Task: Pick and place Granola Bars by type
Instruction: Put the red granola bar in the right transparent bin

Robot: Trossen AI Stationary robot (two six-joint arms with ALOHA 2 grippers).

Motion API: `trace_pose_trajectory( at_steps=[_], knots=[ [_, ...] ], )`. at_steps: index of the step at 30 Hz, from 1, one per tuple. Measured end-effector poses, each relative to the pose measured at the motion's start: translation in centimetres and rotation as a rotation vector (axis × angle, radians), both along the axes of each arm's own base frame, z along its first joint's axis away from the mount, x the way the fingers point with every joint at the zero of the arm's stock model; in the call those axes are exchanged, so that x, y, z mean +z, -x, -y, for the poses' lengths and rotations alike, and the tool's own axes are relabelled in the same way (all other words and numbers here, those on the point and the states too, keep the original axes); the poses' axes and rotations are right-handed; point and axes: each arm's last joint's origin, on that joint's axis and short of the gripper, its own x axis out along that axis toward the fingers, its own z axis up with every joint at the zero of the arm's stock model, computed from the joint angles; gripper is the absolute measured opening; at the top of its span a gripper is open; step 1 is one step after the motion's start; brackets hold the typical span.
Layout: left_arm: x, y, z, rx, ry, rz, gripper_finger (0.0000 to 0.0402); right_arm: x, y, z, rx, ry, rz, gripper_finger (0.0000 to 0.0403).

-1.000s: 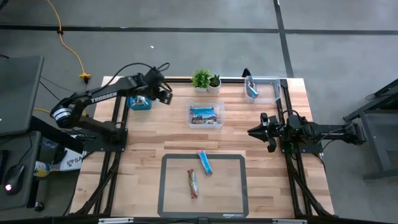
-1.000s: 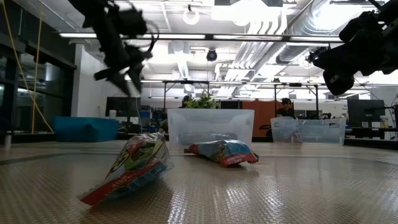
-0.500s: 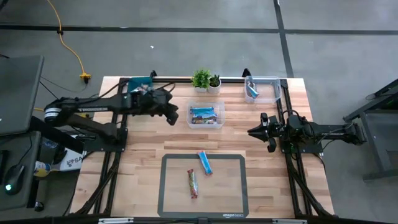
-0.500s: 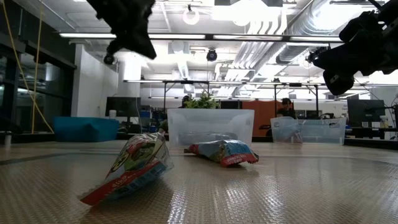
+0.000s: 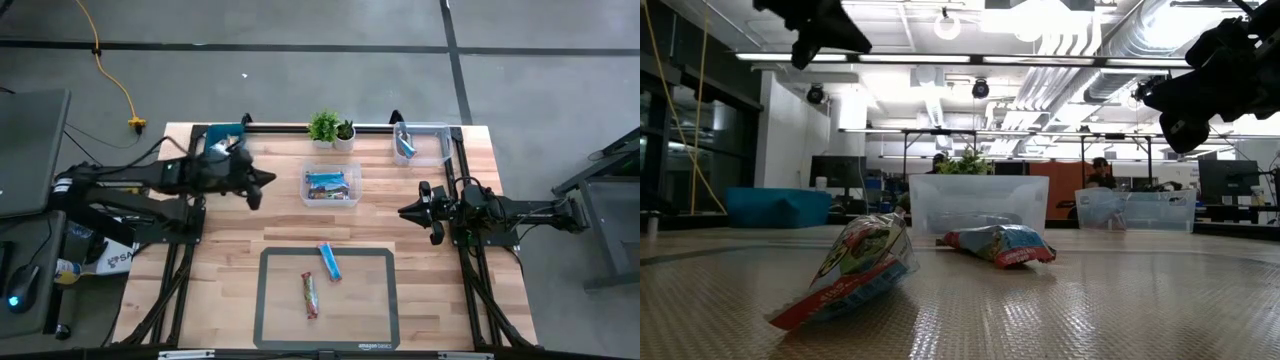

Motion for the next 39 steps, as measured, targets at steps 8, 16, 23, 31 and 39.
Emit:
trace_pose_trajectory(
  at_steps=[8, 16, 23, 31, 39],
  knots=[
    [-2.7, 3.8, 1.4, -0.063, 0.010, 0.204, 0.0000, 0.0, 0.0, 0.0, -0.001, 0.000, 0.000, 0.0046],
    [-4.9, 7.8, 1.7, -0.093, -0.012, 0.377, 0.0000, 0.0, 0.0, 0.0, -0.001, 0.000, 0.000, 0.0051],
    [-6.9, 9.9, 1.9, -0.205, -0.111, 0.634, 0.0000, 0.0, 0.0, 0.0, -0.001, 0.000, 0.000, 0.0047],
    [-9.9, 9.6, 2.2, -0.307, -0.161, 0.721, 0.0000, 0.0, 0.0, 0.0, 0.000, 0.000, -0.001, 0.0050],
    [-11.8, 9.1, 2.4, -0.369, -0.208, 0.692, 0.0000, 0.0, 0.0, 0.0, -0.001, 0.000, 0.000, 0.0048]
  ],
)
